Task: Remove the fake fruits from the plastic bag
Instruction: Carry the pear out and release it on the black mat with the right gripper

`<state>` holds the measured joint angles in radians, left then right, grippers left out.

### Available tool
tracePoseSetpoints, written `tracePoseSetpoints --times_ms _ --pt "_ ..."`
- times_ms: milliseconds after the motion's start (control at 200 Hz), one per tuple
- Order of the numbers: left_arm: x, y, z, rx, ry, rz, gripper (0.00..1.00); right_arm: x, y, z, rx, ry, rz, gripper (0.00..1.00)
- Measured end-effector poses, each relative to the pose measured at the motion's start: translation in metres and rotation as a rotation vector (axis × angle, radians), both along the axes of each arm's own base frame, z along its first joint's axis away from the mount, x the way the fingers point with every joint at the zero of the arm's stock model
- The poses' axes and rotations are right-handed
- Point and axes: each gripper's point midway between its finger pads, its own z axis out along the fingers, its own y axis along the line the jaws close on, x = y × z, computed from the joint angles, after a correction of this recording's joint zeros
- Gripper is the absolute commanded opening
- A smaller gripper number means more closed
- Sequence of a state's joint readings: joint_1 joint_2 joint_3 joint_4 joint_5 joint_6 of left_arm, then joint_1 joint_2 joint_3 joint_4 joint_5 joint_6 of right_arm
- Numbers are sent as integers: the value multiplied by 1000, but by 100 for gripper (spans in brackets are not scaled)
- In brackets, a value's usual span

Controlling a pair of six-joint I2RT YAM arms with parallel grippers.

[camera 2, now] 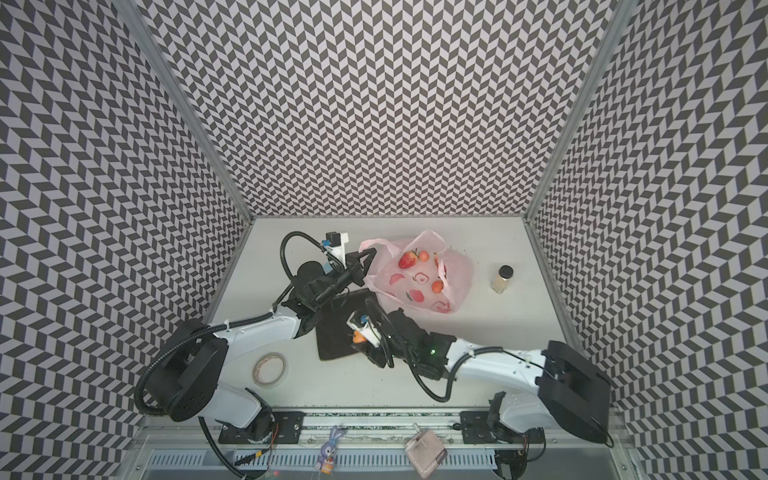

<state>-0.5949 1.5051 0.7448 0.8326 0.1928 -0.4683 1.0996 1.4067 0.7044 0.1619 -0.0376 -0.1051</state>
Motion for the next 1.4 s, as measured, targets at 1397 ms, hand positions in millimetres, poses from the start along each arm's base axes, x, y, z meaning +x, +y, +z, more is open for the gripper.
tracePoseSetpoints --times_ms 1397 --pt "-5 3 3 35 0 1 0 -1 -4 32 111 -108 -87 64"
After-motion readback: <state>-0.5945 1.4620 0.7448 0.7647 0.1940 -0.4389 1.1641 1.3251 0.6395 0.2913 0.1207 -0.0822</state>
